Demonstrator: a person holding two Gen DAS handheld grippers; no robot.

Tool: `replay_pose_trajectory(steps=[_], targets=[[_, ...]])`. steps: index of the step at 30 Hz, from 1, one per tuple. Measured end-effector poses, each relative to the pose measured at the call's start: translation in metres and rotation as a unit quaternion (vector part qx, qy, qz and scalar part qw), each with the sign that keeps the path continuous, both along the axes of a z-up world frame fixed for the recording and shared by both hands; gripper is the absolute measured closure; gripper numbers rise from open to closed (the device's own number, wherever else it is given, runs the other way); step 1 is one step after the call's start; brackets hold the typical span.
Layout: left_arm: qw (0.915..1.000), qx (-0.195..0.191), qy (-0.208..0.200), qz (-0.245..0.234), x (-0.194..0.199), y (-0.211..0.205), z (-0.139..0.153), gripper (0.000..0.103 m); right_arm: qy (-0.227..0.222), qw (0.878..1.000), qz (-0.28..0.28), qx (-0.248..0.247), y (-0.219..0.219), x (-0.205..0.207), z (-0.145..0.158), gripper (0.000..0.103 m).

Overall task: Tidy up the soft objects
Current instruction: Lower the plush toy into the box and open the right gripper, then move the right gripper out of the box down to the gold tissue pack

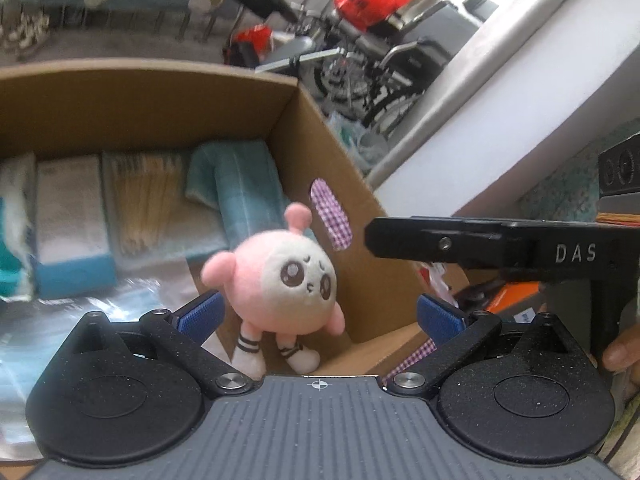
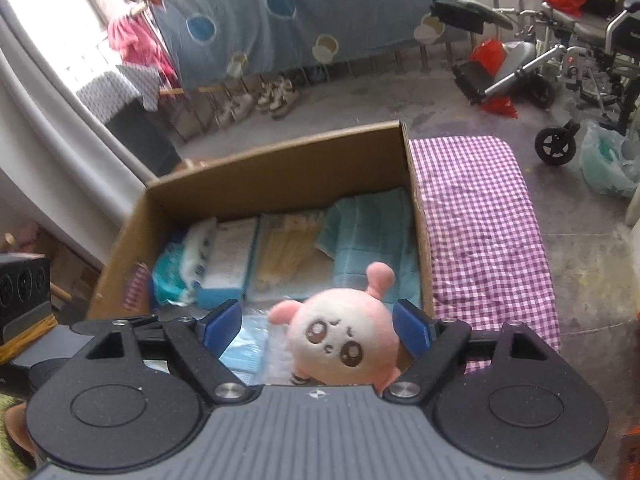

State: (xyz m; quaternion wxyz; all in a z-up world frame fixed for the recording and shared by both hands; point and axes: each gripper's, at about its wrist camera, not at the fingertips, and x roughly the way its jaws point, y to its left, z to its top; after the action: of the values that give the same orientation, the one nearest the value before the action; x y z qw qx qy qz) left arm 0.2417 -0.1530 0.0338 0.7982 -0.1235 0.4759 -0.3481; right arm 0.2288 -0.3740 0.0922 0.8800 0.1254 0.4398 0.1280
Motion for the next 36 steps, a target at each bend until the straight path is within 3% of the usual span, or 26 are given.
replay_pose_trajectory(steps=[9,18,25,31,36], targets=[[0.9954,-0.003,-0.096,0.001,-0.049,0.032,0.048,0.000,-0.090,0.994,-0.022,0.050,-0.008,-0.066,0.051,0.010],[0.9874,-0.021,-0.153,-0.033,-0.106,0.061,0.067,0.000,-0.144,0.986,-0.043,0.066,-0.009,-0.149,0.061,0.010],[0.9835,-0.023,-0.160,-0.081,-0.144,0.066,0.056,0.000,-0.144,0.981,-0.085,0.102,-0.015,-0.203,0.027,0.009],[0.9827,-0.018,-0.146,-0.112,-0.164,0.052,0.027,0.000,-0.104,0.972,-0.152,0.145,-0.031,-0.232,-0.025,0.010],[0.9817,0.003,-0.126,-0.142,-0.172,0.024,-0.004,0.002,-0.061,0.965,-0.192,0.166,-0.041,-0.243,-0.064,0.023]])
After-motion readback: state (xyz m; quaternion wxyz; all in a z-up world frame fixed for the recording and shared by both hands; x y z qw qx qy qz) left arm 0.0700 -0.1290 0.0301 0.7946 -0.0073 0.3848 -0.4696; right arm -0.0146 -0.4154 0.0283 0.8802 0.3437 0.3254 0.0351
